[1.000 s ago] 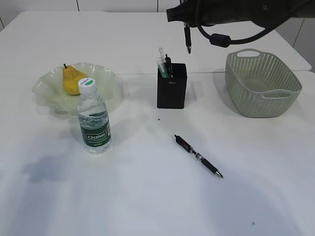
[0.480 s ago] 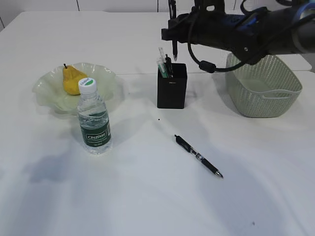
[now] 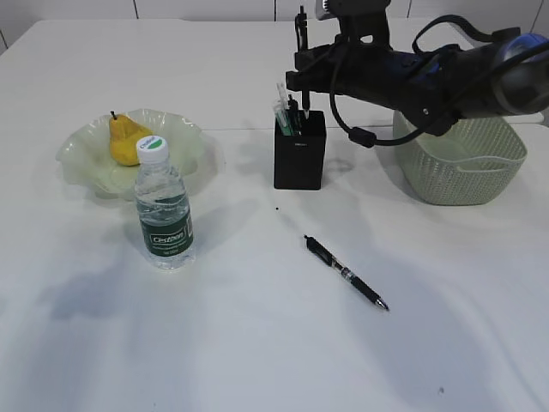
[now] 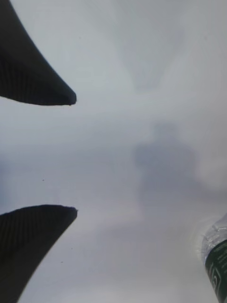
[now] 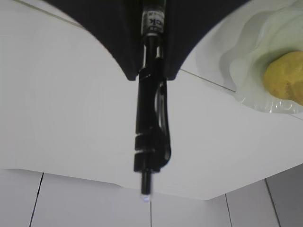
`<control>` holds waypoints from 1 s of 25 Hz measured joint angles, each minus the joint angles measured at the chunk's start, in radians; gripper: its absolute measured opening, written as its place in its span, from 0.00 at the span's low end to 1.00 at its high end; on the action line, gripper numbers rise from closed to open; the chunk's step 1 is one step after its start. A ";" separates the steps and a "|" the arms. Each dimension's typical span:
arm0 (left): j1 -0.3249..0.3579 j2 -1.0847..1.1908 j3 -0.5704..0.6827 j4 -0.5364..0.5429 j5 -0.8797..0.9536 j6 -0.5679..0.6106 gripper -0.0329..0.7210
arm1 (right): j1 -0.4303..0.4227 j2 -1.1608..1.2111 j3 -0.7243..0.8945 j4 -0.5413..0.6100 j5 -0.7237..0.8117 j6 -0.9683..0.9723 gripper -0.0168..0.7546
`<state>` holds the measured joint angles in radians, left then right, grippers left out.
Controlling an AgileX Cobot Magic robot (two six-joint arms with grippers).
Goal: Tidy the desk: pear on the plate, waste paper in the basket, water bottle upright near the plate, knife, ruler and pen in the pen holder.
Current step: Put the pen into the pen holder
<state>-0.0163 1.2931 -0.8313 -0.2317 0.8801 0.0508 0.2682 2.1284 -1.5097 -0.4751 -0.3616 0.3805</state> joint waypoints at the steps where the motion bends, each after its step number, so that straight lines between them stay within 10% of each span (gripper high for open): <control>1: 0.000 0.000 0.000 0.000 0.000 0.000 0.66 | -0.002 0.005 0.000 -0.002 -0.007 0.000 0.12; 25: 0.000 0.000 0.000 0.000 -0.005 0.000 0.66 | -0.002 0.089 0.000 -0.010 0.007 0.000 0.29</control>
<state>-0.0163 1.2931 -0.8313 -0.2317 0.8747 0.0508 0.2662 2.2179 -1.5097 -0.4849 -0.3542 0.3805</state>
